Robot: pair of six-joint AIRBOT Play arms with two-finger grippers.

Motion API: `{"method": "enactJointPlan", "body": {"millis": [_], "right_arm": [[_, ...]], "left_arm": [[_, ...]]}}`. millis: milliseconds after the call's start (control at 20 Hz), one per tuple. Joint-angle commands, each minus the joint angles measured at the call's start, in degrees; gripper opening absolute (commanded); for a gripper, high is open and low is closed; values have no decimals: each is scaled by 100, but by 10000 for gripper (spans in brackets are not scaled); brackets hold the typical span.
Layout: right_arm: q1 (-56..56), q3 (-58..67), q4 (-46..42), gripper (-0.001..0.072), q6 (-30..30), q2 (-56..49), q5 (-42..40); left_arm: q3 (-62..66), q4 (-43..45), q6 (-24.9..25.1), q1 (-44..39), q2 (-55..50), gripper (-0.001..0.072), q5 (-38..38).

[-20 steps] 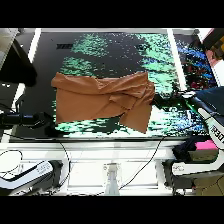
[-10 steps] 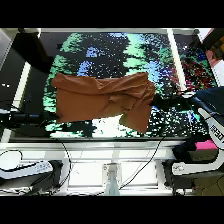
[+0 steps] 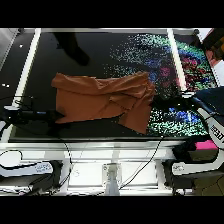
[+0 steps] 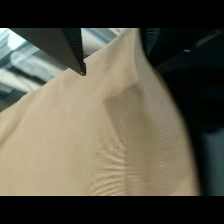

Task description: Fold the clothes and pants, and hang the long-sleeved shirts on hangers.

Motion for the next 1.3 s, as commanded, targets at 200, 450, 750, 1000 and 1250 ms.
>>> {"method": "enactJointPlan", "body": {"millis": [200,450,750,1000,1250], "right_arm": [[4,7,13,13,-4,4,33],[4,17,22,13,-772,444,79],[4,20,498,12,-1558,2376,72],[4,306,1025,12,-1637,4310,94],[-7,1394,903,12,-1628,5698,-63]], "left_arm": [[52,133,315,-271,-26,22,79],[562,28,-94,-245,138,21,-74],[2061,-916,-87,-245,1014,21,-192],[3292,-2396,267,-245,2009,21,-46],[3519,-2750,511,-243,3386,21,1637]]}}
